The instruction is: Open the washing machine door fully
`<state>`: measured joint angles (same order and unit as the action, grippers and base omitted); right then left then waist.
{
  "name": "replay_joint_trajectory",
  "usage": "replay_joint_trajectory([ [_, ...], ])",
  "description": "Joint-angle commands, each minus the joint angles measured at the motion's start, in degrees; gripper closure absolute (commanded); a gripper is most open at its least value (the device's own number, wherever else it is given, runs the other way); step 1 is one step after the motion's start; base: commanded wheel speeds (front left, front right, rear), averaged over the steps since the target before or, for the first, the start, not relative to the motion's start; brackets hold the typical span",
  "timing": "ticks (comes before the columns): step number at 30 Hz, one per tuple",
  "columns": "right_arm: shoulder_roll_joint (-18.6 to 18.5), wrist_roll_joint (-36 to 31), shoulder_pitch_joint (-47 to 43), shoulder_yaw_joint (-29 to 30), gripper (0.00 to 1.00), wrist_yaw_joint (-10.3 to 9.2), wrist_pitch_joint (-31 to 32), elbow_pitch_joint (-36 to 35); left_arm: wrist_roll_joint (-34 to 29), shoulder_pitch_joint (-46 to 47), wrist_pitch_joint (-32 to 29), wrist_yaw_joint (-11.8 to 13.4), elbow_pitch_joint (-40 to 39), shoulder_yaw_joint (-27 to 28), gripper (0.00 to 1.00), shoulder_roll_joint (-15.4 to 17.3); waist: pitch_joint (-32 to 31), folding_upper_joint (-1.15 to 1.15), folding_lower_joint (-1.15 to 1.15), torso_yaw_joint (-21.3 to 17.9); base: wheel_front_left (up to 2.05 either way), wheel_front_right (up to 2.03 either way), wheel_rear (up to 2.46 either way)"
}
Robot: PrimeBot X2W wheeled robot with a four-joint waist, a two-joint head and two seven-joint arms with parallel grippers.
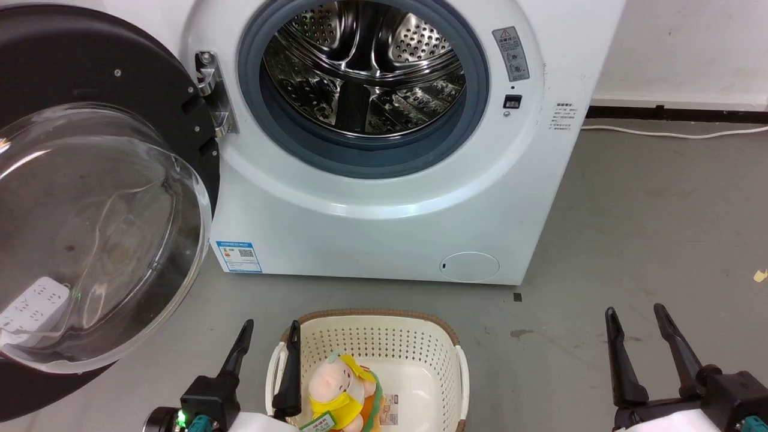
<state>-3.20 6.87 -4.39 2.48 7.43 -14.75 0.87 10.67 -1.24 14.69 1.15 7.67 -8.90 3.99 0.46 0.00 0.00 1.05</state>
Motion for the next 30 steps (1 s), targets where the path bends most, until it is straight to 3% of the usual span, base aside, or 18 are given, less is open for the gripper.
replay_joint_trajectory([
  [1, 0.32, 0.11, -0.53, -0.03, 0.00, 0.06, -0.25, 0.07, -0.33, -0.57, 0.30, -0.23, 0.17, -0.08, 0.00, -0.34, -0.02, 0.00, 0.00, 0.03, 0.00, 0.00, 0.00],
  [12, 0.32, 0.30, -0.36, -0.34, 0.00, 0.06, -0.25, 0.62, -0.70, -0.31, 0.30, -0.93, 0.29, -0.01, 0.00, -0.57, -0.06, 0.00, 0.00, -0.05, 0.00, 0.00, 0.00],
  [13, 0.02, 0.15, 0.00, -0.30, 1.00, 0.00, 0.00, 0.54, -0.53, 0.01, 0.00, -0.84, 0.16, 0.04, 1.00, -0.44, -0.06, 0.00, 0.00, -0.05, 0.00, 0.00, 0.00],
  [30, 0.03, -0.56, 0.47, -0.50, 1.00, 0.01, 1.55, 0.38, -1.54, 0.15, -1.54, -0.84, -0.66, 0.97, 1.00, -0.50, -0.10, 0.00, 0.00, -0.16, 0.00, 0.00, 0.00],
])
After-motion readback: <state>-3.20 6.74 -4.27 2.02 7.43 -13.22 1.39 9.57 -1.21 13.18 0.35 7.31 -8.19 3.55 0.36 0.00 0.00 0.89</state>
